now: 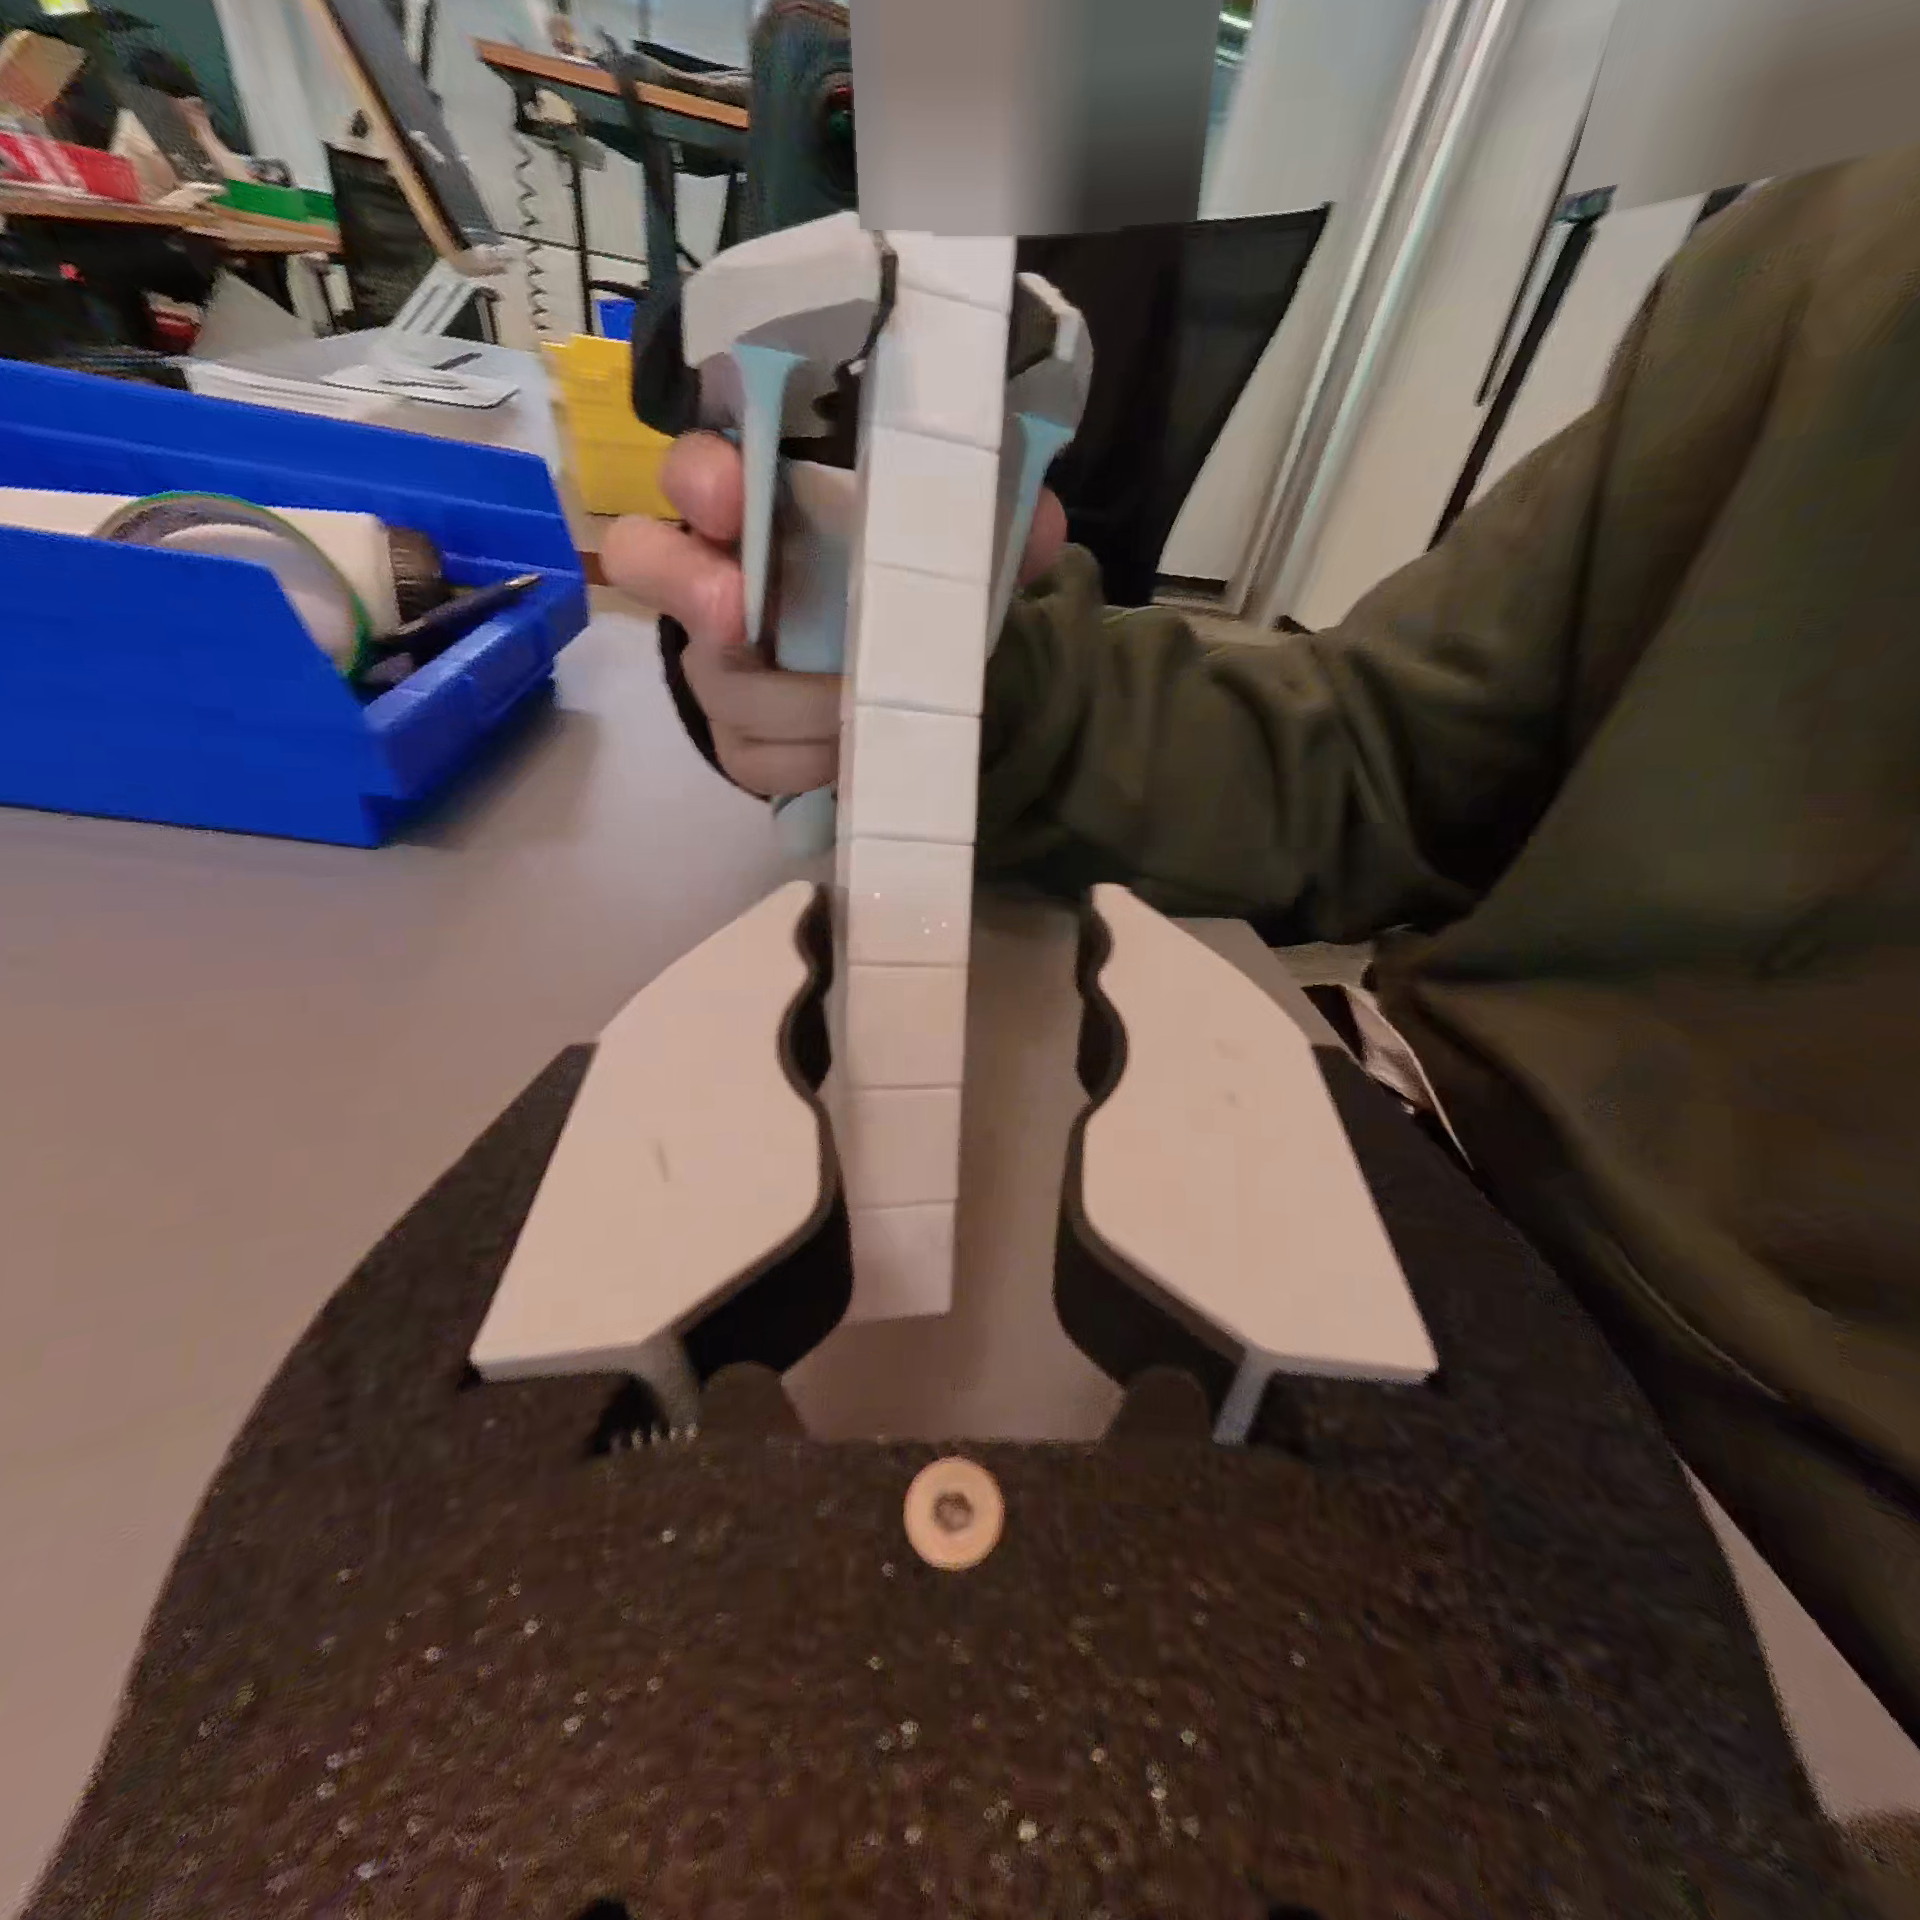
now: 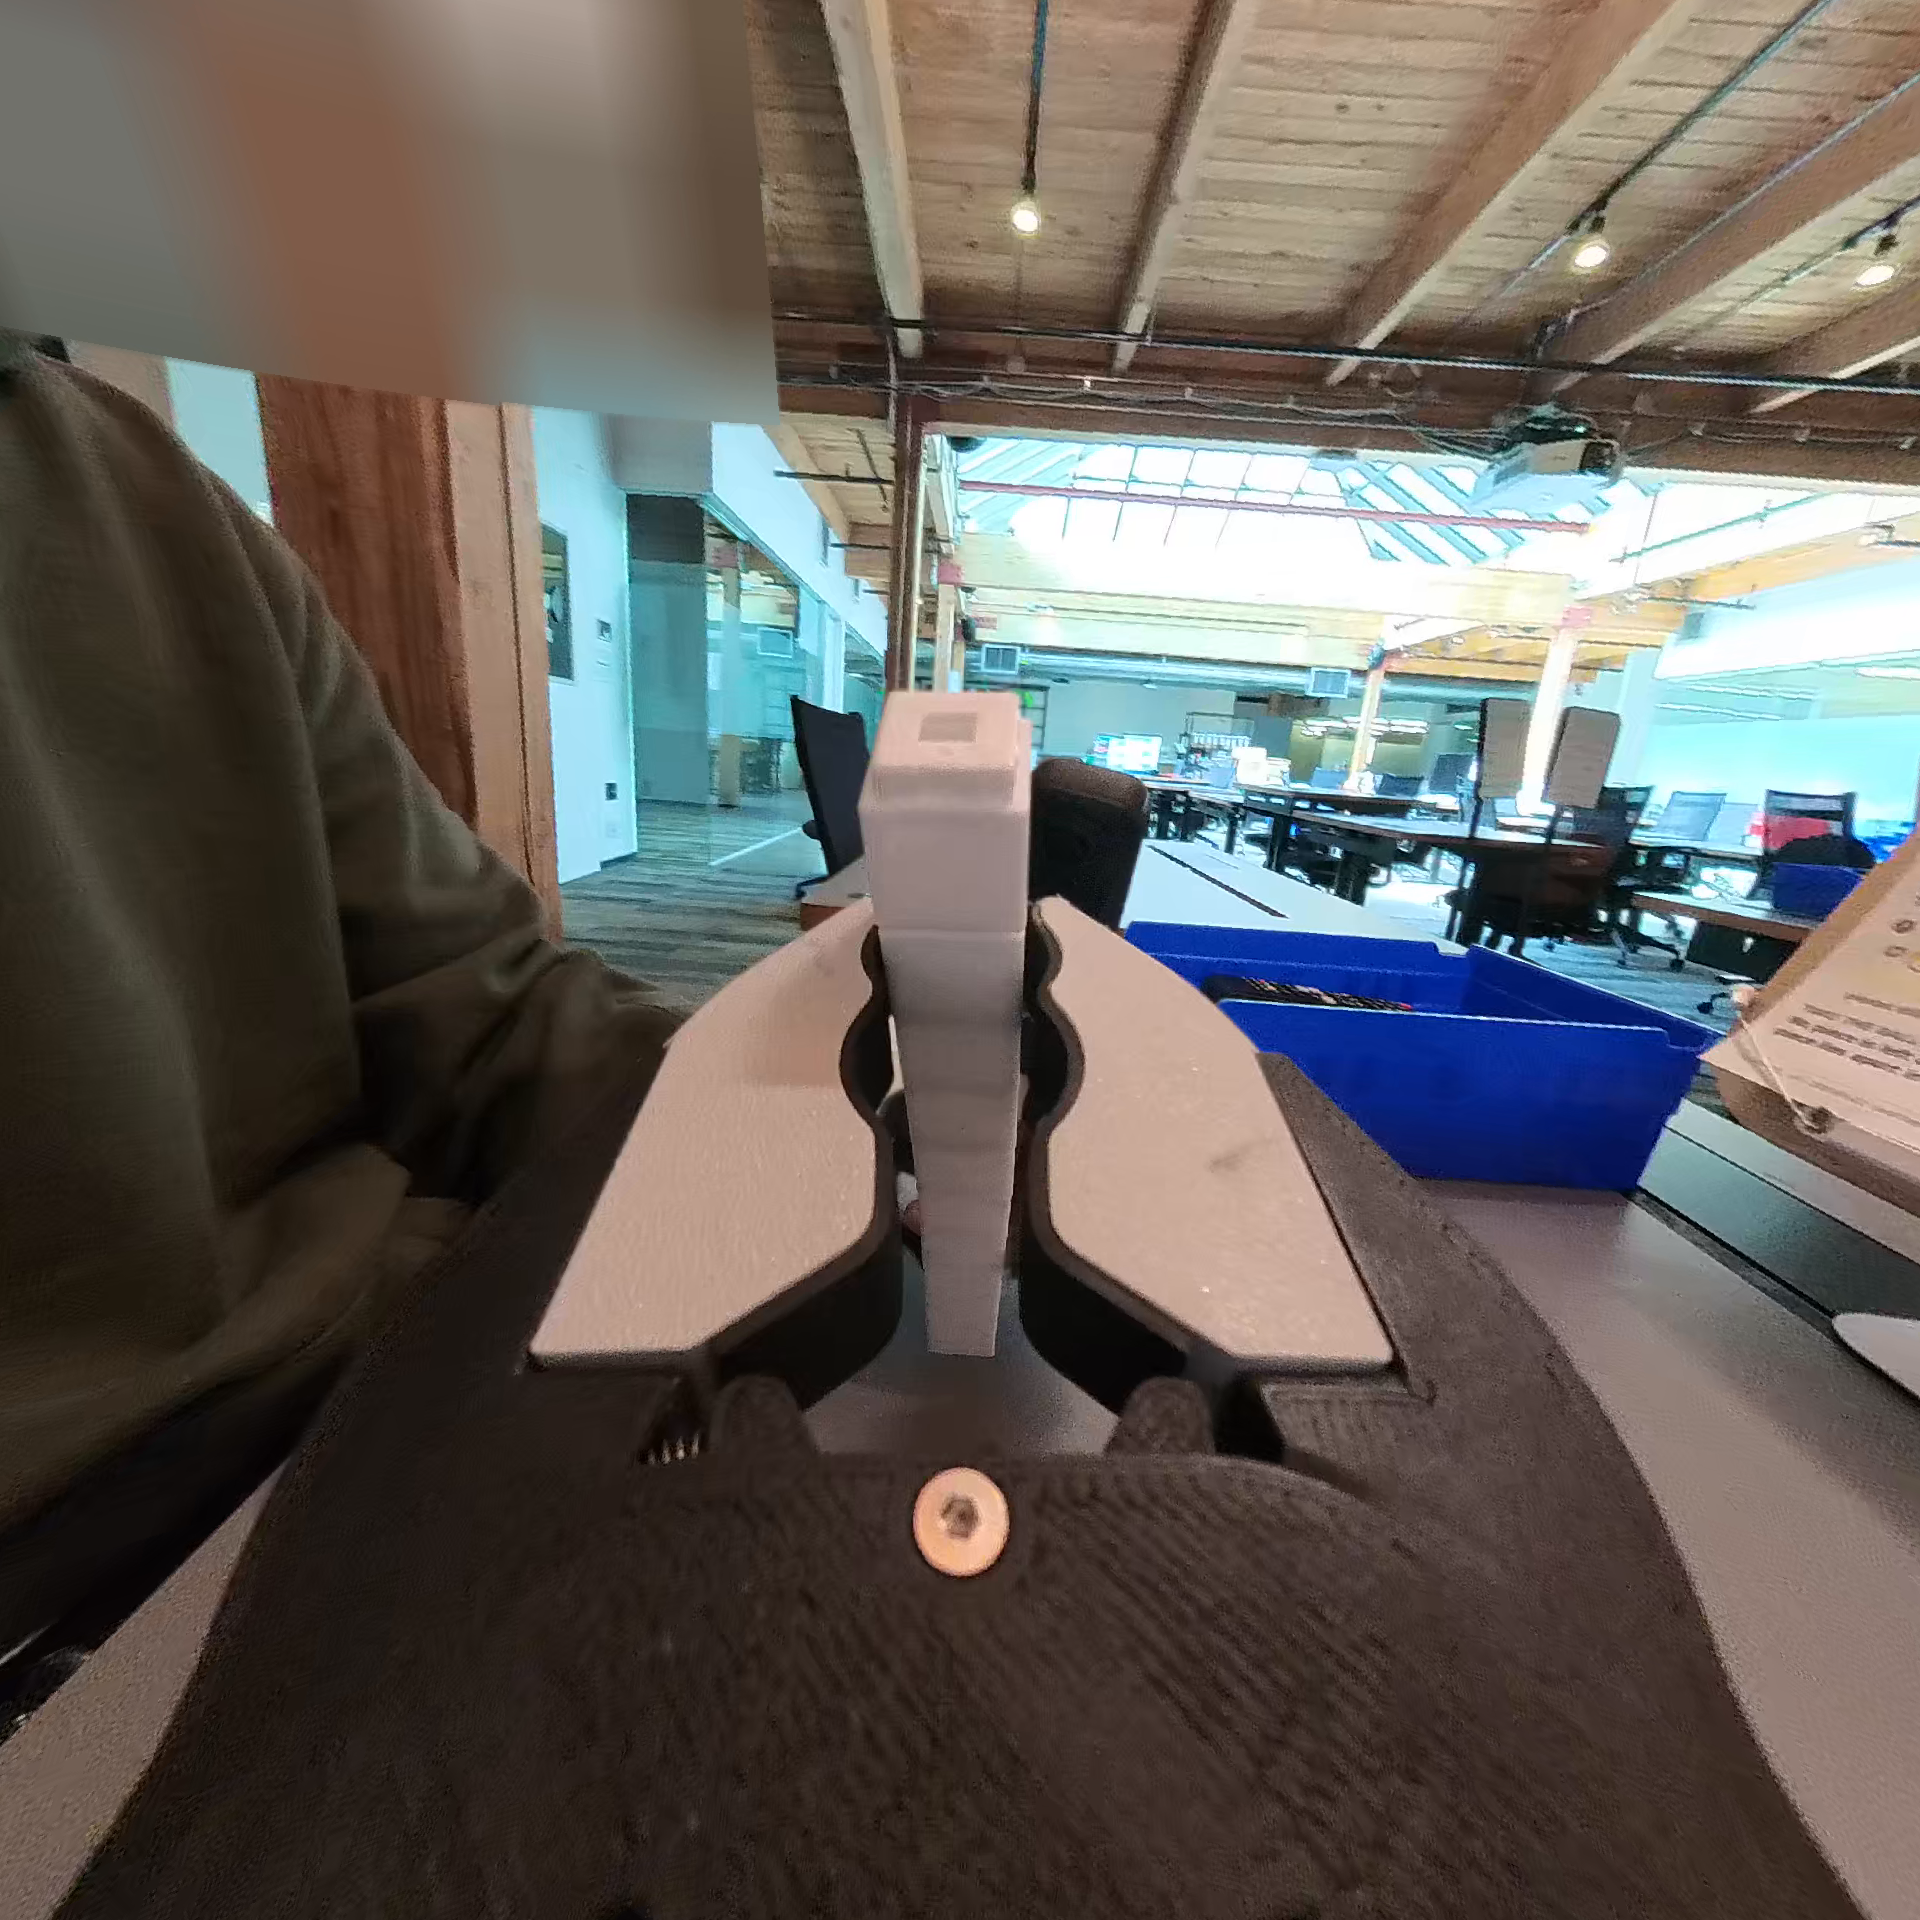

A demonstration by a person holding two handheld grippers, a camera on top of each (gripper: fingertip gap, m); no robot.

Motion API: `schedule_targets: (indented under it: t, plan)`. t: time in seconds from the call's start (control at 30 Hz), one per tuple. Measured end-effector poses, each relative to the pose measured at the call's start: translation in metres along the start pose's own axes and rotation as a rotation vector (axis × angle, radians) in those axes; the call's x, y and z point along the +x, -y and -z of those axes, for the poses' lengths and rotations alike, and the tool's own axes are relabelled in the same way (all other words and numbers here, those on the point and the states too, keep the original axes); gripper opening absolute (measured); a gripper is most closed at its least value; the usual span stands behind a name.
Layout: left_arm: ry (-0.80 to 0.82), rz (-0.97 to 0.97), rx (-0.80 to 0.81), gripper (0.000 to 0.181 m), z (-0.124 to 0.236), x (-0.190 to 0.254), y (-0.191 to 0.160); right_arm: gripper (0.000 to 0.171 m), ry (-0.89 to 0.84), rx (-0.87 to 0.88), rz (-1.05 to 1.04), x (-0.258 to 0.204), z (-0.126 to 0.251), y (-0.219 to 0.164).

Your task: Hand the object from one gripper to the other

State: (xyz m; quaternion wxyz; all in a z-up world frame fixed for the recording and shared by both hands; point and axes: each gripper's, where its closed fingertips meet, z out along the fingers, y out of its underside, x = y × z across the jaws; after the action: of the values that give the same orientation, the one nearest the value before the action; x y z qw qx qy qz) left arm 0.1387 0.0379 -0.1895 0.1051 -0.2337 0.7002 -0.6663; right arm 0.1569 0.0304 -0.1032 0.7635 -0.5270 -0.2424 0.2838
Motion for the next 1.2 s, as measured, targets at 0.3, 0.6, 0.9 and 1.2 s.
schedule_targets:
  t: [0.3,0.6,0.9,1.2]
  plan:
    - [0.282,-0.163,-0.107,0.021,0.001,-0.039,-0.011,0.036,-0.230,-0.036,0.011,0.033,0.006,-0.013]
    - [0.848,-0.331,-0.126,0.022,0.038,-0.096,0.007,0.066,-0.525,-0.222,-0.081,0.079,0.021,-0.050]
    - [0.987,-0.577,-0.335,0.022,0.024,-0.100,-0.001,0.024,-0.589,-0.188,-0.135,0.084,0.017,-0.059]
    - [0.466,-0.223,-0.108,0.046,0.002,-0.058,-0.004,0.023,-0.236,-0.171,-0.165,0.047,0.012,-0.037]
